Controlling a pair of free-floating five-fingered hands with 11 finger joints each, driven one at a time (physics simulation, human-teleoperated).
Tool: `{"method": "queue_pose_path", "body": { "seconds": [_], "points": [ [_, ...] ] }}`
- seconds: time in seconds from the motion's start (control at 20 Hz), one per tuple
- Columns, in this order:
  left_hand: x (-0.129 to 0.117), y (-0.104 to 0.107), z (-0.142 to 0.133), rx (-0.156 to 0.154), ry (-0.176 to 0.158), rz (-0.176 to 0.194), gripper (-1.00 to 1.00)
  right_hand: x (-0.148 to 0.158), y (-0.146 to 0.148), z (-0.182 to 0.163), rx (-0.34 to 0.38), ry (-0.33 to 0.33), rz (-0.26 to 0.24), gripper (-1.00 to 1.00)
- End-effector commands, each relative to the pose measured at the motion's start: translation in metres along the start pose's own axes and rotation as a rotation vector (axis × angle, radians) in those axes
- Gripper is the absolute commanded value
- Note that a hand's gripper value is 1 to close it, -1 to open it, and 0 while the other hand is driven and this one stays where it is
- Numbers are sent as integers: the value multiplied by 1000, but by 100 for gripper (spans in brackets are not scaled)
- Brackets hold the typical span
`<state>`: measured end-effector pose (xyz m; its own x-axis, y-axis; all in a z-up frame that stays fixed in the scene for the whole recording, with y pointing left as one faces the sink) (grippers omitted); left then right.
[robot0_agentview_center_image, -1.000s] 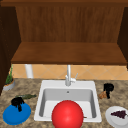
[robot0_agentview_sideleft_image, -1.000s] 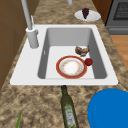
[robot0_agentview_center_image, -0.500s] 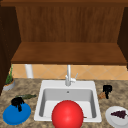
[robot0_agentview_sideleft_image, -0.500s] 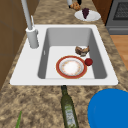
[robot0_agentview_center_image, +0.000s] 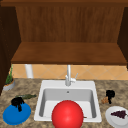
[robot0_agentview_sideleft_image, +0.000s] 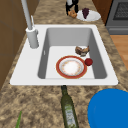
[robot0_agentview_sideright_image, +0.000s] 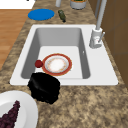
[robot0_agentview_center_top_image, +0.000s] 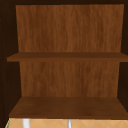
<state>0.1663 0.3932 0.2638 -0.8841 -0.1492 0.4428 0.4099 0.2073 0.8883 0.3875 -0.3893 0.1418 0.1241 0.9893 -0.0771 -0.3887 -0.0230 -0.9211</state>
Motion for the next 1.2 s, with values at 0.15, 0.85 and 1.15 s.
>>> {"method": "queue_pose_path", "body": {
  "seconds": [0.15, 0.85, 1.15],
  "points": [
    [0, 0, 0, 0, 0, 0, 0, 9, 42, -47, 35, 117, -17, 100],
    [0, 0, 0, 0, 0, 0, 0, 10, 31, -49, 177, 75, 79, 100],
    [0, 0, 0, 0, 0, 0, 0, 7, 2, -30, 122, 103, 13, -100]
  ]
}}
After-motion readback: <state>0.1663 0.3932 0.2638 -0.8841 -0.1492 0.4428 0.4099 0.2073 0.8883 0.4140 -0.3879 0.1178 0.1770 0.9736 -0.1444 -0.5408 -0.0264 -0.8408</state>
